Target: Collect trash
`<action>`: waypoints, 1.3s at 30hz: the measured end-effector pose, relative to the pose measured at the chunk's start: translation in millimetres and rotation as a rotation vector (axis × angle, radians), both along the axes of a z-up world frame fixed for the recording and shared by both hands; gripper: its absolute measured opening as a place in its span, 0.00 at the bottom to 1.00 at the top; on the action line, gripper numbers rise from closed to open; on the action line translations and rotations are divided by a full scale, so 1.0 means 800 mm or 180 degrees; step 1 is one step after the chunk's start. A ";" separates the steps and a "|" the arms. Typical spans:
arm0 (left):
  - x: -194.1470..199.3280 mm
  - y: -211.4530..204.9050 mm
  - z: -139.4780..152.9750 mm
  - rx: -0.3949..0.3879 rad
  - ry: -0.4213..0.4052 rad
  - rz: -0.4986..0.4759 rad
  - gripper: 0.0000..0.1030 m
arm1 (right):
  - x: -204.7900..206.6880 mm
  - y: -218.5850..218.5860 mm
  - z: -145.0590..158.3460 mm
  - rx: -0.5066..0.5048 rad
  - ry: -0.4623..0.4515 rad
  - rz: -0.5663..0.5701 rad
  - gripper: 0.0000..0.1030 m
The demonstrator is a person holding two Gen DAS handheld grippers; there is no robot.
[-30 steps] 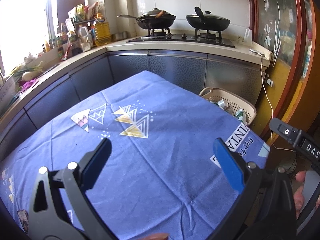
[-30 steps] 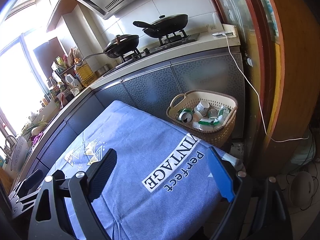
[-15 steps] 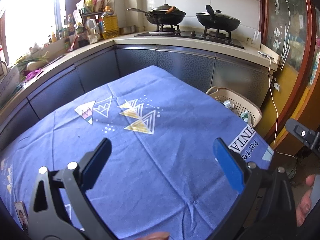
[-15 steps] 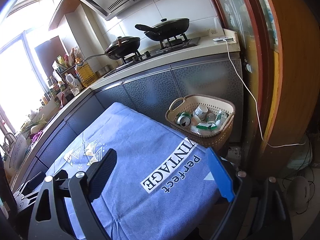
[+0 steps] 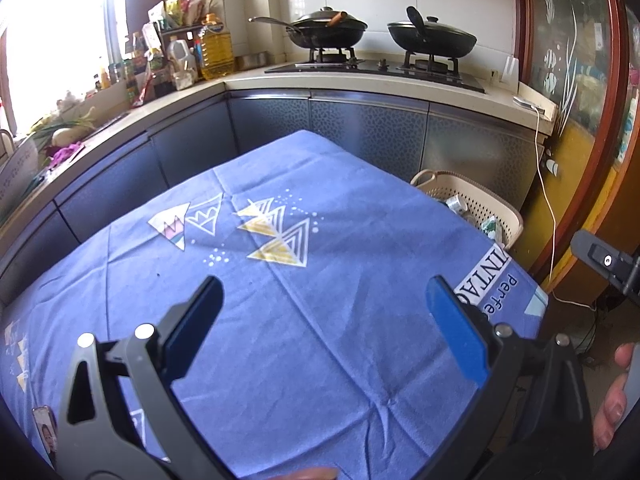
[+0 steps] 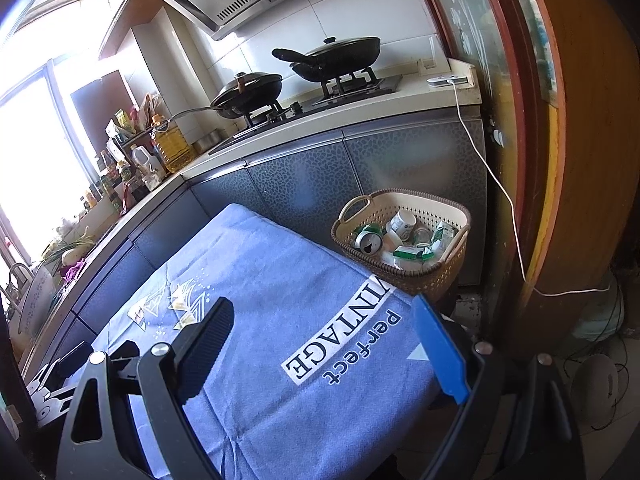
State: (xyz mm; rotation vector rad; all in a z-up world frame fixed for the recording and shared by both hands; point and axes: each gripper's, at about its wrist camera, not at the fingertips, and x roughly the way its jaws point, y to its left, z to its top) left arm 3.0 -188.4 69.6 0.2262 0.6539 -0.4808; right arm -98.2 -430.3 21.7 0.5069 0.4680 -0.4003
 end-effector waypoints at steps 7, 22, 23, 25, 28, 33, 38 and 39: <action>0.000 0.000 -0.006 0.0040 0.0015 -0.0030 0.94 | 0.003 0.002 0.002 -0.0025 0.0003 -0.0009 0.86; -0.001 0.004 -0.009 0.0063 0.0019 -0.0088 0.94 | 0.006 0.009 -0.002 -0.0027 0.0038 0.0026 0.86; -0.001 0.004 -0.009 0.0068 0.0019 -0.0102 0.94 | 0.006 0.009 -0.002 -0.0026 0.0037 0.0025 0.86; -0.003 0.003 -0.009 0.0076 0.0018 -0.0129 0.94 | 0.006 0.009 -0.002 -0.0025 0.0039 0.0025 0.86; -0.004 0.000 -0.010 0.0086 0.0016 -0.0163 0.94 | 0.005 0.009 -0.002 -0.0017 0.0043 0.0024 0.86; -0.007 -0.004 -0.010 0.0108 0.0008 -0.0234 0.94 | 0.005 0.008 -0.001 -0.0018 0.0044 0.0030 0.86; -0.012 -0.009 -0.011 0.0147 -0.0024 -0.0304 0.94 | 0.004 0.008 -0.001 -0.0011 0.0048 0.0022 0.86; -0.012 -0.010 -0.011 0.0150 -0.0026 -0.0312 0.94 | 0.005 0.008 -0.001 -0.0012 0.0047 0.0024 0.86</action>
